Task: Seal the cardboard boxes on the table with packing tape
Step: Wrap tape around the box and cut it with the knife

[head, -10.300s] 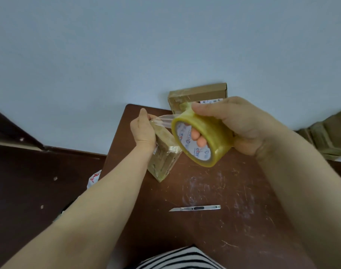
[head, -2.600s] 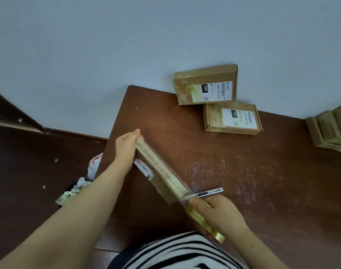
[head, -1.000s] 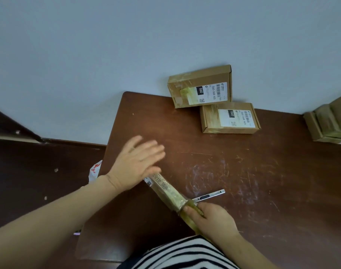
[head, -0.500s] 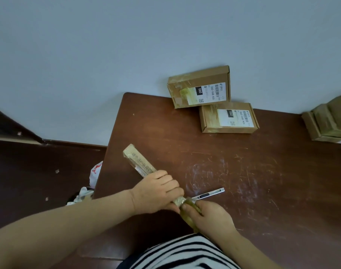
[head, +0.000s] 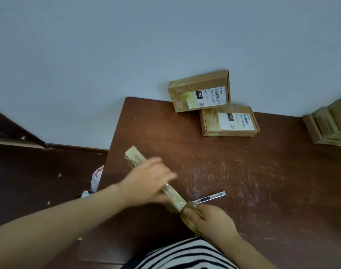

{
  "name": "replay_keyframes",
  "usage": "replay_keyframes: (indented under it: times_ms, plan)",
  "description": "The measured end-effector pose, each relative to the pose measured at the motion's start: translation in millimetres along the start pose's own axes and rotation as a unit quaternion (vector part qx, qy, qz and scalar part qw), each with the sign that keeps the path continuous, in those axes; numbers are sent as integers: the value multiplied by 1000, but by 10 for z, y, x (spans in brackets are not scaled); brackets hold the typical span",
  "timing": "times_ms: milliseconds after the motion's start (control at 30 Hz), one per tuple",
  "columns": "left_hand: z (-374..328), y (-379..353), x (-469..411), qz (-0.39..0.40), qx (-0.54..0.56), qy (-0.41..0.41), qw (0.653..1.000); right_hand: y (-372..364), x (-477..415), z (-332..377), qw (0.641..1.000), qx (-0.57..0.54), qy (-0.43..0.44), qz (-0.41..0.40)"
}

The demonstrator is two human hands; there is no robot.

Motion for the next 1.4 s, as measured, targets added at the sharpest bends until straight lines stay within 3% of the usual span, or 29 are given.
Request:
replay_keyframes:
  times_ms: [100,233,333,500,900,967,1067,1133,1267,1400]
  plan:
    - [638,66,193,34,-32,87,995,34,-28,-26,1000,-12,-6,-11]
    - [606,41,288,-13,0,92,996,5,-42,37,1000,9,-3,16]
    - [643,62,294,14,-27,114,993,29,-52,29,1000,15,-3,6]
    - [29,-96,164,53,-17,18,998,-20,-56,41,1000,14,5,16]
    - [-424,-48,-105,21,52,31,998,-66,-107,18,997,-65,-15,49]
    - [-404,30,-156,7,82,39,996,28,-61,63,987,-147,-8,70]
    - [-237,208,-202,-6,144,102,984,286,104,221,926,-348,20,141]
    - [-34,325,-202,-23,211,166,963,576,245,393,905,-387,82,160]
    - [305,481,-194,-92,350,294,885,1124,366,805,900,-383,174,116]
    - [583,464,-182,-136,533,383,742,1546,323,1220,901,-359,221,107]
Point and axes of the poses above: each hand's wrist, its own x-axis away from the middle knuckle, its own y-axis out of the back of the hand, z = x × y, the point moved 8 cm from there along -x, towards the middle knuckle
